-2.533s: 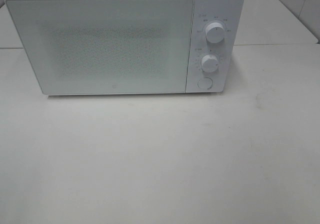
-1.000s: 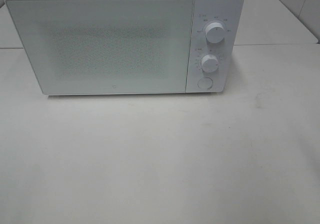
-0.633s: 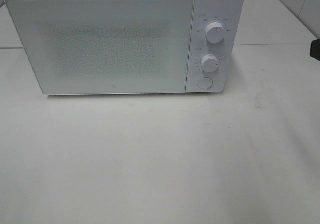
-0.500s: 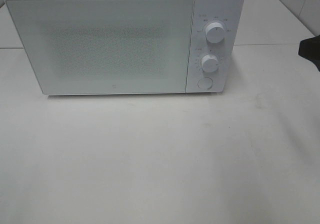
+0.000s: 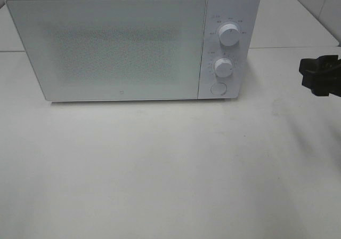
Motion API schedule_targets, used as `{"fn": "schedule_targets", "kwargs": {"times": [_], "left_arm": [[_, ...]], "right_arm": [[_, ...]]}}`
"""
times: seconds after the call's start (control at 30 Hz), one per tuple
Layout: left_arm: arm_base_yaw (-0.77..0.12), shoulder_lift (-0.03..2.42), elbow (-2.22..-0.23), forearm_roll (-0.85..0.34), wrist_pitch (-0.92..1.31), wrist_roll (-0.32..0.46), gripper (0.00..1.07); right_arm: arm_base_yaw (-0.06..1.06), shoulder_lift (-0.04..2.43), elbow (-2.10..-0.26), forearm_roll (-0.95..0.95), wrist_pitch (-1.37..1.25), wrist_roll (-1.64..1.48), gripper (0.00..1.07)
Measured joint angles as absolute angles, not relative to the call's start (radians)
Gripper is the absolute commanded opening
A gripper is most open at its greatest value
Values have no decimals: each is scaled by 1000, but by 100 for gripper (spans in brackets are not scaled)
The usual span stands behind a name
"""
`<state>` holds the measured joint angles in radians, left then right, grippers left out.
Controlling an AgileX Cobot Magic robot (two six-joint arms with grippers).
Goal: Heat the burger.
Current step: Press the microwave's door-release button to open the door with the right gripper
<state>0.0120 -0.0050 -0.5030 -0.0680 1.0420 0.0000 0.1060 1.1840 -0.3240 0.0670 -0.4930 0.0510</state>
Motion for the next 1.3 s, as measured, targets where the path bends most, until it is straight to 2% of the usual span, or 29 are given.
{"fn": "schedule_targets", "kwargs": {"times": [0.13, 0.3, 0.4, 0.47, 0.53, 0.57, 0.63, 0.73, 1.0, 1.3], "left_arm": [[12, -5, -503, -68, 1042, 0, 98], [12, -5, -503, -68, 1042, 0, 98], [12, -5, -503, -68, 1042, 0, 98], [12, -5, -503, -68, 1042, 0, 98], [12, -5, -503, -68, 1042, 0, 98], [12, -5, -503, -68, 1042, 0, 98], [12, -5, -503, -68, 1042, 0, 98], [12, -5, -503, -68, 1042, 0, 98], [12, -5, -503, -68, 1042, 0, 98], [12, -5, -503, -68, 1042, 0, 98]], "right_arm": [[158, 1238, -284, 155, -607, -30, 72], [316, 1337, -263, 350, -771, -184, 72], [345, 1355, -263, 386, -803, -203, 72], [456, 1424, -263, 516, -919, -252, 72], [479, 1438, -263, 543, -941, -255, 72], [536, 1472, -262, 610, -989, -261, 72], [558, 1487, -262, 634, -1010, -264, 72], [658, 1544, -273, 743, -1050, -268, 72], [783, 1648, -354, 856, -1081, -274, 72], [840, 1722, -436, 903, -1074, -278, 72]]}}
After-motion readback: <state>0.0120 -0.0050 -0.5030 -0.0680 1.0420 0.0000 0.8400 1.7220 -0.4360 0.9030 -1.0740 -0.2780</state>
